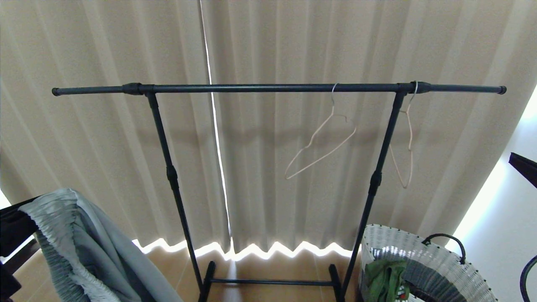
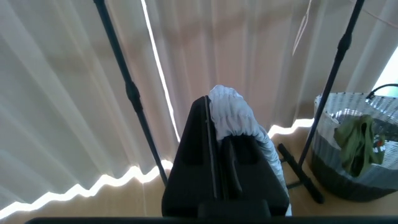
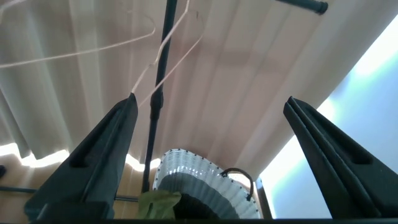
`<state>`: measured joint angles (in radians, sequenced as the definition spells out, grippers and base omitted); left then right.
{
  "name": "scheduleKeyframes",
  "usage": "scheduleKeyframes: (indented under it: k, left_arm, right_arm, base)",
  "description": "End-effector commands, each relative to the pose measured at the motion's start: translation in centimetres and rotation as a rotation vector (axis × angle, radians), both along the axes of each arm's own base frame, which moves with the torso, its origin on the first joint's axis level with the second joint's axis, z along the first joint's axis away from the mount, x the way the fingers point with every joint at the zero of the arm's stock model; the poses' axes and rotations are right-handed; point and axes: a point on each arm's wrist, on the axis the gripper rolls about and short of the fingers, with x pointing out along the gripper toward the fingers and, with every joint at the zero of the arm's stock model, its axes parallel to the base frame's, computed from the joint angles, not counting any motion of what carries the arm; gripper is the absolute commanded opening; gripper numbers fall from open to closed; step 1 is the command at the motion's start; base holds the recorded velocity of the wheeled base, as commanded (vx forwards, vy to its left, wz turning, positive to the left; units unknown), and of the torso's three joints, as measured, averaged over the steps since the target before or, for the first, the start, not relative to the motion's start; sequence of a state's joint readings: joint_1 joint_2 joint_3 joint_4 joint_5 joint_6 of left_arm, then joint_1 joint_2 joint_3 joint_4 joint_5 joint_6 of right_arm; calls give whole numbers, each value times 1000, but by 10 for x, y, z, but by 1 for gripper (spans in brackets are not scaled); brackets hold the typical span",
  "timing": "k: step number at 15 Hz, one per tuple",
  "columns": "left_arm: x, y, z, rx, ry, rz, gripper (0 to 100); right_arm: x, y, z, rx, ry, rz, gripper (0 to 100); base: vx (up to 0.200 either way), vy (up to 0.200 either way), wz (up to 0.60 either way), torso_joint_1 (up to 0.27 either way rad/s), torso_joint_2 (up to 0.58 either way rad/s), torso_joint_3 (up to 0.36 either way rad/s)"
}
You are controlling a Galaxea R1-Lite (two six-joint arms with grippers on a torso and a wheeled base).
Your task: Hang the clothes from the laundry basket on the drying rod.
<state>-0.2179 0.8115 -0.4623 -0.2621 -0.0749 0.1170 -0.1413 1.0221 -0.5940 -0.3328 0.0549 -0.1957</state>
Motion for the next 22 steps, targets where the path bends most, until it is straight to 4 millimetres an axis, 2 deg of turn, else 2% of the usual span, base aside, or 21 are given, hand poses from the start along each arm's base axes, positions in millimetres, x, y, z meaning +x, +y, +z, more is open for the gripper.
scheduleKeyframes:
  k: [1,15,18,21,22]
  left_arm:
    - [2,-1,-1,2,10,0,0]
    - [8,0,-4,7,26,18,0]
    - [14,-1,-6,6,21,18,0]
    - [15,-1,-6,6,23,20,0]
    - [15,-1,-6,6,23,20,0]
  right_arm:
    - [0,0,0,0,1,1,100]
    - [3,0,-5,7,27,8,100]
    - [16,1,-11,19,70,28,100]
    - [48,7,-25,96,173,66,100]
    - [52,8,-27,116,185,66,100]
  base:
    - [0,0,0,51,-149,-71]
    - [171,0,0,8,-11,-5]
    - [0,0,0,0,0,0]
    - [0,0,0,0,0,0]
    - [0,0,0,0,0,0]
